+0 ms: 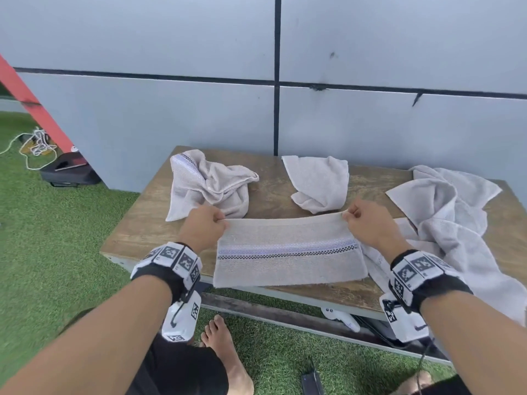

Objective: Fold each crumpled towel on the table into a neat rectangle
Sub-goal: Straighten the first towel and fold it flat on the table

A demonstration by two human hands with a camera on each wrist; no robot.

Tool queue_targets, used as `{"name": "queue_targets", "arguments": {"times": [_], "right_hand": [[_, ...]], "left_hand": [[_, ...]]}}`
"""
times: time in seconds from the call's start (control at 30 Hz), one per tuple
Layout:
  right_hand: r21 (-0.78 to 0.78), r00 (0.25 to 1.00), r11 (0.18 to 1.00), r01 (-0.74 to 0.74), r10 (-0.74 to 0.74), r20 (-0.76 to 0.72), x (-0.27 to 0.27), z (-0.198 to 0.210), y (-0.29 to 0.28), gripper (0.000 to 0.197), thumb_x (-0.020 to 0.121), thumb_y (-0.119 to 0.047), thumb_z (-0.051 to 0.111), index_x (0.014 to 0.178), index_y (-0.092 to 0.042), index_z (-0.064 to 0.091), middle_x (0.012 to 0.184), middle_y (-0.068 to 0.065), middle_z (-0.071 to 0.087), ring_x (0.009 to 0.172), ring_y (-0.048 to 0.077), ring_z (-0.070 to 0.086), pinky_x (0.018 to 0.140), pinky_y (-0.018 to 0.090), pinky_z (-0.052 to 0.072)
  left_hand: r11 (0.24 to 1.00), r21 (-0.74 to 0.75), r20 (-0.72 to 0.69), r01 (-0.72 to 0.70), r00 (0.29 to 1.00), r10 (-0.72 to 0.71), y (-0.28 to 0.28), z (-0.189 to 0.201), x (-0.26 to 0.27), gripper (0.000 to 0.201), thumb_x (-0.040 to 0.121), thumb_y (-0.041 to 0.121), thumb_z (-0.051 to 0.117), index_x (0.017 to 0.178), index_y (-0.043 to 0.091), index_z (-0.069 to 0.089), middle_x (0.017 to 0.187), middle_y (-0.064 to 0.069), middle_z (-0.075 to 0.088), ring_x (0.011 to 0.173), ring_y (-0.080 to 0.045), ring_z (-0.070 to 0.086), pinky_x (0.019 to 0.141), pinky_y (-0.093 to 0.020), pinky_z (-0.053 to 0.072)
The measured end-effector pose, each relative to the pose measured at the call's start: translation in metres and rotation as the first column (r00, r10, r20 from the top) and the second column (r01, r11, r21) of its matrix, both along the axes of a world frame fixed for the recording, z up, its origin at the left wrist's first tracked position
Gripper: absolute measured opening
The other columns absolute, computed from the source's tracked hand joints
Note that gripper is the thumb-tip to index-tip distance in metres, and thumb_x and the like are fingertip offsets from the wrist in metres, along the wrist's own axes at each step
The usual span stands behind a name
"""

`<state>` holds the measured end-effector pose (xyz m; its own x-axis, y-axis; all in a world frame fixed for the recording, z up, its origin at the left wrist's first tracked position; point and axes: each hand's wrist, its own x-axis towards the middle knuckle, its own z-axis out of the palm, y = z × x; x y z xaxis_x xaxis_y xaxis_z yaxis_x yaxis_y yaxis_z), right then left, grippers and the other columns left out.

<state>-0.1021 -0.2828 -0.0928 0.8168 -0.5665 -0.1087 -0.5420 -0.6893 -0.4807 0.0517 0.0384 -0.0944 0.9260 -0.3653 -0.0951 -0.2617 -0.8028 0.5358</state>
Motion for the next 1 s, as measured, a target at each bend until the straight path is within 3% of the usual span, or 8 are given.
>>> {"name": "queue_targets", "arguments": {"times": [0.17, 0.3, 0.5, 0.7, 0.87, 1.0], "right_hand": [[-0.035, 1.000, 0.999, -0.019, 0.018, -0.009, 0.002, -0.018, 0.000, 0.024, 0.098, -0.032, 0.055, 0.076, -0.026, 0.053, 0.077, -0.001, 0.062, 0.077, 0.024, 0.059, 0.070, 0.039, 0.051], [-0.038, 0.999, 0.999, -0.022, 0.023, 0.034, 0.005, -0.023, -0.004, 0.014, 0.097, -0.033, 0.059, 0.085, -0.026, 0.061, 0.083, -0.003, 0.064, 0.081, 0.023, 0.060, 0.075, 0.039, 0.053], [-0.041, 0.997, 0.997, -0.070, 0.071, 0.021, 0.006, -0.029, -0.009, 0.014, 0.095, -0.038, 0.062, 0.085, -0.028, 0.060, 0.081, -0.003, 0.065, 0.080, 0.022, 0.060, 0.072, 0.040, 0.055], [-0.068, 0.988, 0.988, -0.136, 0.130, -0.086, 0.005, -0.022, -0.007, 0.016, 0.094, -0.037, 0.064, 0.089, -0.024, 0.058, 0.081, -0.001, 0.062, 0.079, 0.022, 0.058, 0.069, 0.036, 0.049], [-0.012, 0.993, 0.994, -0.112, 0.113, 0.047, -0.003, -0.004, 0.003, 0.006, 0.094, -0.023, 0.063, 0.094, -0.021, 0.058, 0.083, -0.003, 0.061, 0.075, 0.016, 0.058, 0.063, 0.032, 0.043], [0.043, 0.977, 0.993, -0.110, 0.100, 0.188, -0.009, 0.024, 0.005, 0.014, 0.094, -0.013, 0.062, 0.107, -0.015, 0.065, 0.100, -0.005, 0.064, 0.091, 0.017, 0.058, 0.078, 0.023, 0.038]], "left_hand": [[0.999, 0.032, -0.010, 0.002, 1.000, -0.002, 0.000, -0.015, 0.005, 0.010, 0.090, 0.021, 0.069, 0.085, 0.013, 0.072, 0.089, -0.003, 0.070, 0.087, -0.019, 0.064, 0.074, -0.028, 0.044], [0.999, 0.042, 0.008, 0.013, 1.000, -0.013, -0.003, -0.017, 0.010, 0.011, 0.089, 0.021, 0.072, 0.088, 0.010, 0.075, 0.089, -0.002, 0.071, 0.088, -0.019, 0.064, 0.081, -0.034, 0.052], [0.999, 0.038, -0.014, 0.032, 0.999, -0.032, -0.002, -0.015, 0.011, 0.011, 0.089, 0.020, 0.073, 0.096, 0.012, 0.073, 0.092, -0.003, 0.069, 0.090, -0.019, 0.063, 0.083, -0.032, 0.051], [0.989, 0.124, -0.077, 0.079, 0.995, -0.069, 0.001, -0.010, 0.008, 0.014, 0.088, 0.022, 0.074, 0.093, 0.010, 0.071, 0.092, -0.001, 0.065, 0.088, -0.017, 0.061, 0.073, -0.025, 0.043], [0.990, 0.099, -0.090, 0.099, 0.992, -0.090, 0.006, 0.008, 0.003, 0.009, 0.086, 0.017, 0.073, 0.090, 0.014, 0.066, 0.091, -0.001, 0.061, 0.075, -0.010, 0.056, 0.059, -0.019, 0.039], [0.991, 0.032, 0.002, 0.130, 0.992, -0.130, 0.011, 0.038, 0.001, 0.010, 0.088, 0.014, 0.070, 0.097, 0.016, 0.069, 0.091, 0.002, 0.061, 0.080, -0.011, 0.056, 0.060, -0.010, 0.036]]}}
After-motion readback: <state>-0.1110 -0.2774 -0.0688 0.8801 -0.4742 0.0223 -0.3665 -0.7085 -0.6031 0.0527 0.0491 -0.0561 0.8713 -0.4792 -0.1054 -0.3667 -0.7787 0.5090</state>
